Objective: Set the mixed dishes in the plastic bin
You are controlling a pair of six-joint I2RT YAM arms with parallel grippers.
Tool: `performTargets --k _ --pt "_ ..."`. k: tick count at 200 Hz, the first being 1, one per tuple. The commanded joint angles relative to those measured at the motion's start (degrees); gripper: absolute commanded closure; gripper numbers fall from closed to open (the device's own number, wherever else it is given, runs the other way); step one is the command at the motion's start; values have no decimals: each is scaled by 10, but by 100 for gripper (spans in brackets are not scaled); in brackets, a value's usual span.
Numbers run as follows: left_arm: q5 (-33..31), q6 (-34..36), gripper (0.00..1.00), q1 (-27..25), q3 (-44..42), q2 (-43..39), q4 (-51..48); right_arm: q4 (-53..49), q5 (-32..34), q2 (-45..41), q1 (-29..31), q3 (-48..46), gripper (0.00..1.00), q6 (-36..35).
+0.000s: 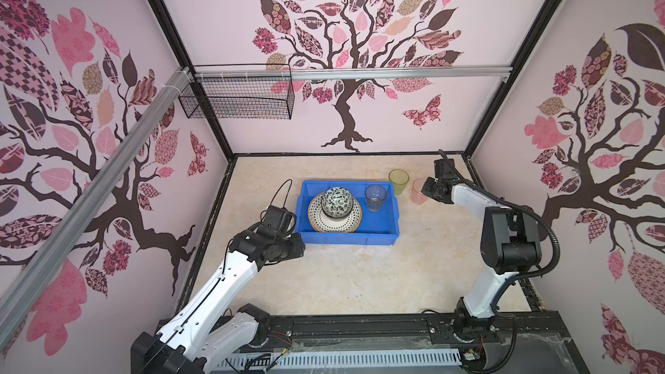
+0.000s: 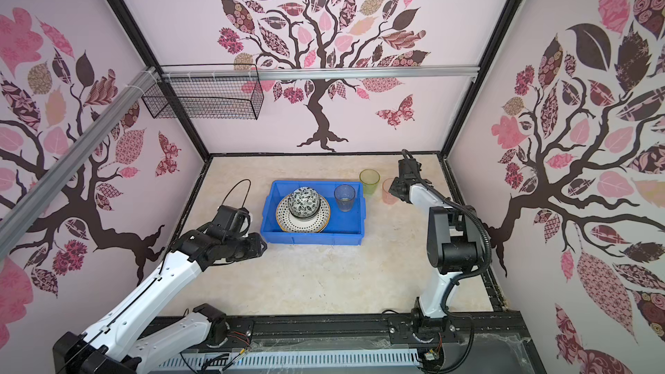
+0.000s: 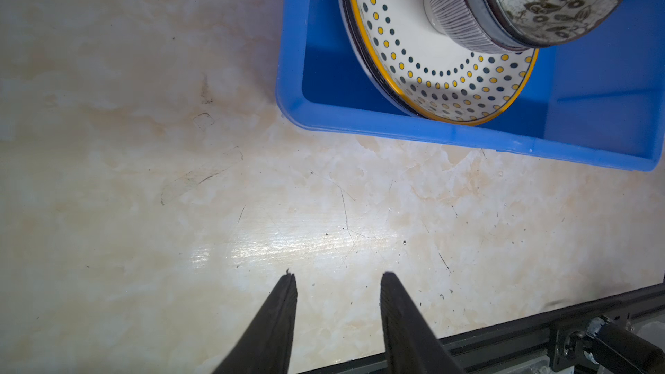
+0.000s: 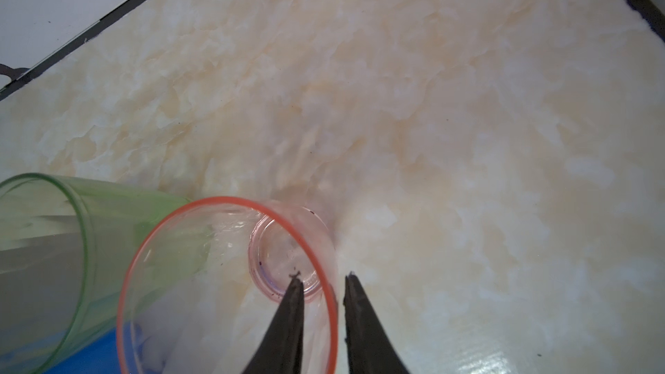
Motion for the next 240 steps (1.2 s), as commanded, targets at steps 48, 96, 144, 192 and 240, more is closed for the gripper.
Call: performTargets --k 48,96,144,192,240 --pt "-4 9 57 2 -6 4 9 -18 -16 15 -4 25 89 -15" --pt "0 7 57 2 -8 -4 7 -29 -22 -3 -4 24 97 -21" --pt "5 5 57 2 -8 -19 4 -32 -17 -40 -4 6 100 -23" --pt "7 4 57 2 -10 -39 -7 -35 -30 -75 -4 -12 100 -19" --pt "6 2 57 2 -13 -60 -16 -47 -37 -109 -4 -18 100 -19"
